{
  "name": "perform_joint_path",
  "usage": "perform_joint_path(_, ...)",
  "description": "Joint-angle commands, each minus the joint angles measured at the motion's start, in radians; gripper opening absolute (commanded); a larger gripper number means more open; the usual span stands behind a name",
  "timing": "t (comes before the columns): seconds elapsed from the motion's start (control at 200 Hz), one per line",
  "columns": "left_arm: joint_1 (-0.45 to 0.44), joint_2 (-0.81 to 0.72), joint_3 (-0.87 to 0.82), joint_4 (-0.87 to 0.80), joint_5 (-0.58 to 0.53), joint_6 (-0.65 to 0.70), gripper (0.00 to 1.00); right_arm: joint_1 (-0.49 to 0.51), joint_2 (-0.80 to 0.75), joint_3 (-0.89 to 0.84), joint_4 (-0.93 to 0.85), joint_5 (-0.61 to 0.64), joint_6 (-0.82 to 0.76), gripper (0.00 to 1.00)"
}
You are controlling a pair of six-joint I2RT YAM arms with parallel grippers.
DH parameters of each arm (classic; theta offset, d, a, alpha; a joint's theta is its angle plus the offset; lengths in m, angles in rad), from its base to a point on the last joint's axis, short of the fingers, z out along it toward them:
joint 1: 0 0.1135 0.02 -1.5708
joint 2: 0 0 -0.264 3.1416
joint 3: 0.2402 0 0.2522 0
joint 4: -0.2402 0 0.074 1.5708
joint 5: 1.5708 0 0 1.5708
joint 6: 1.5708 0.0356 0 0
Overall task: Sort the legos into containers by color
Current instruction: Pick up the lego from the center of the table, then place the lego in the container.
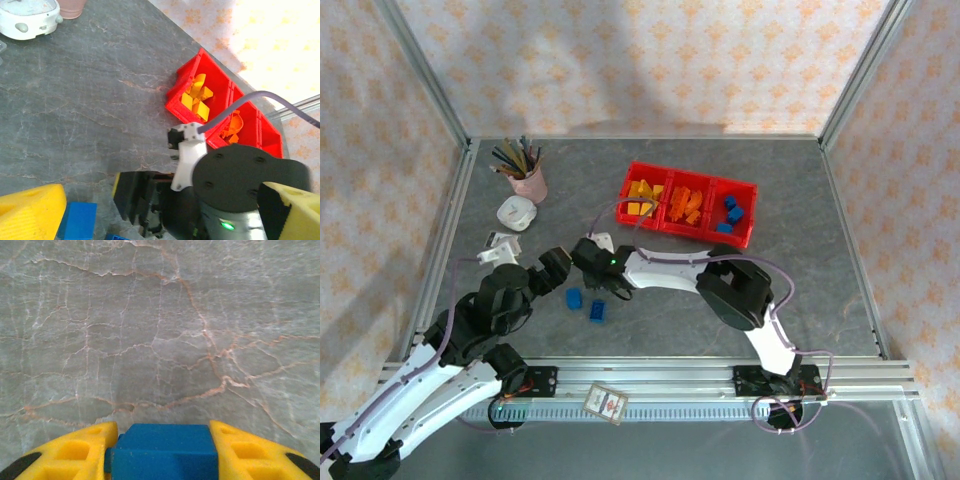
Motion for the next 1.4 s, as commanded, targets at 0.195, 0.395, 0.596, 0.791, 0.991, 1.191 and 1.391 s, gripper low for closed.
perform_joint_path(0.195,0.007,0.101,0.026,0.143,0.084,0.073,0.99,-0.115,-0.297,-0.167,0.021,0.052,-0.011,0.35)
perform_joint_path(0.395,0.008,0.216,0.036,0.286,0.155,0.131,0.99,-0.26,-0.448,-0.265,0.001,0.094,-0.025,0.35)
perform_joint_path(0.596,0.009,0.351,0.056,0.433,0.218,0.18,0.99,-0.469,-0.536,-0.335,0.021,0.114,-0.054,0.35)
perform_joint_path(0.791,0.009,0.463,0.072,0.554,0.267,0.205,0.99,-0.633,-0.492,-0.315,0.052,0.126,-0.09,0.35)
perform_joint_path(0.991,0.009,0.535,0.104,0.582,0.278,0.221,0.99,-0.73,-0.385,-0.258,0.078,0.16,-0.111,0.35)
perform_joint_path(1.191,0.009,0.558,0.111,0.594,0.284,0.222,0.99,-0.788,-0.31,-0.207,0.092,0.148,-0.13,0.43)
perform_joint_path(1.391,0.009,0.558,0.119,0.584,0.278,0.225,0.99,-0.79,-0.33,-0.185,0.085,0.135,-0.159,0.63)
